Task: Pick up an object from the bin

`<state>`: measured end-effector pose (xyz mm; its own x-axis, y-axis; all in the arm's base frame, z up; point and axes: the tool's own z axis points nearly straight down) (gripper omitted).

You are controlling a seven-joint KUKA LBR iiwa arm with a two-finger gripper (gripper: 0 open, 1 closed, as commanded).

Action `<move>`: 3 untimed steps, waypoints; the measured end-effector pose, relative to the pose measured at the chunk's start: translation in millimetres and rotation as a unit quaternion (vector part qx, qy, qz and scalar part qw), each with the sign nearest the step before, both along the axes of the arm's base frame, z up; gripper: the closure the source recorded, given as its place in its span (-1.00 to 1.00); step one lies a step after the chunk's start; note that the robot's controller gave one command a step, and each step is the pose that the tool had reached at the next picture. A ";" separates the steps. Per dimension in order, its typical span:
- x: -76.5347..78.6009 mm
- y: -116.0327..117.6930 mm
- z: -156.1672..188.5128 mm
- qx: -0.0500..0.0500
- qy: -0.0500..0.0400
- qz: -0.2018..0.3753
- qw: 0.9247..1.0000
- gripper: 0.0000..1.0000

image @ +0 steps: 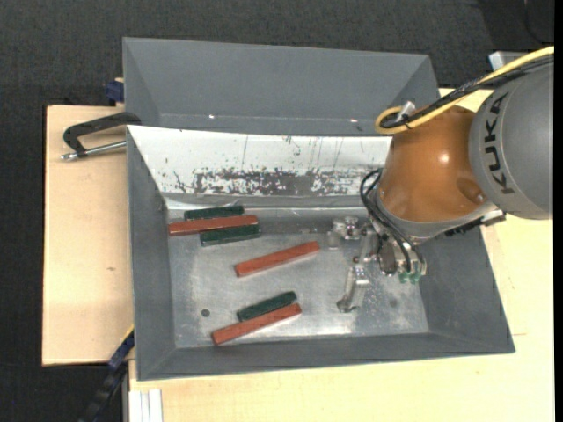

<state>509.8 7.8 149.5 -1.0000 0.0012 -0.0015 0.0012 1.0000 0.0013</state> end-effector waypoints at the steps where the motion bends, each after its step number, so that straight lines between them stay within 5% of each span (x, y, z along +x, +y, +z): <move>1: 0.0 0.0 0.0 0.000 0.000 0.000 1.000 -1.00; 2: 38.8 10.6 -38.0 0.000 -0.005 0.040 0.999 -1.00; 3: 48.2 61.9 -68.5 0.000 -0.001 0.003 1.000 1.00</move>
Offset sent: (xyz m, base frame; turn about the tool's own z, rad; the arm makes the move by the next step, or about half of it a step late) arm 0.0689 0.0206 -0.0795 -0.1533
